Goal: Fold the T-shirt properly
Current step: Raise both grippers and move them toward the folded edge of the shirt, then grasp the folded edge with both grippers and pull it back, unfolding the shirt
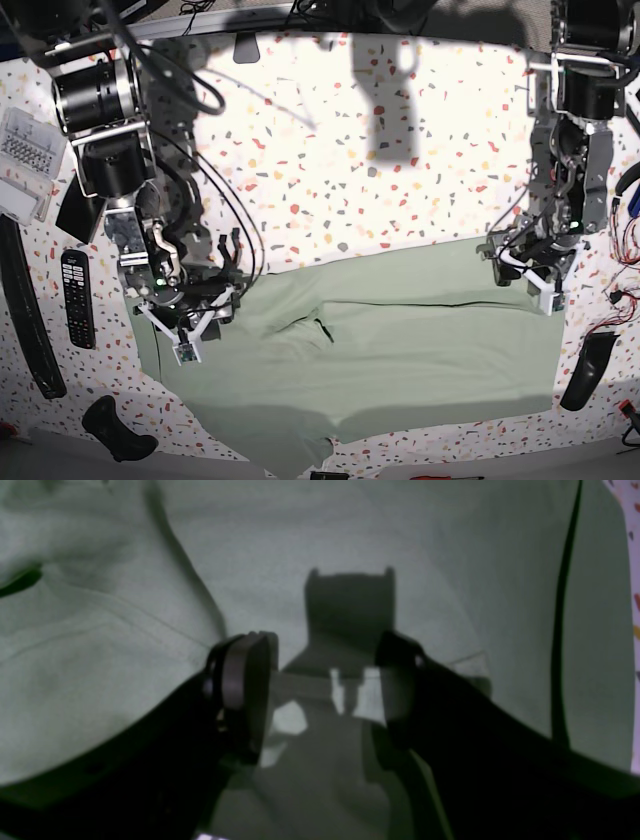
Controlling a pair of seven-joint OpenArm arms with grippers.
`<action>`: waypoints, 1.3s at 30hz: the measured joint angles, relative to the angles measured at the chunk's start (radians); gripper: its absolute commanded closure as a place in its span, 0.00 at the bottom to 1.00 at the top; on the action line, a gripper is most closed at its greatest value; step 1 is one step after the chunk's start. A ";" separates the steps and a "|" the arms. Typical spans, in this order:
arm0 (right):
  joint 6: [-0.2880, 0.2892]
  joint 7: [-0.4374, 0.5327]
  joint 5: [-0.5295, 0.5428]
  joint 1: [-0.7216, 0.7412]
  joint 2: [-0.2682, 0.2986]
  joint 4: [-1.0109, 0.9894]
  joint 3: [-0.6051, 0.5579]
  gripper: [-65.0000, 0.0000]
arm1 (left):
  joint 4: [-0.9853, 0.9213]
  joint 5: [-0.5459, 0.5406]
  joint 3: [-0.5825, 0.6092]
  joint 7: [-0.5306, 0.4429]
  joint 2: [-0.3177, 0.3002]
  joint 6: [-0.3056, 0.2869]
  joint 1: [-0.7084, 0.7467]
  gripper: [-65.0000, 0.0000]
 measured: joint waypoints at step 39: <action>-0.015 -0.094 -0.023 -0.529 0.003 0.629 0.009 0.49 | 0.285 0.005 -0.007 0.088 -0.111 -0.049 0.293 0.45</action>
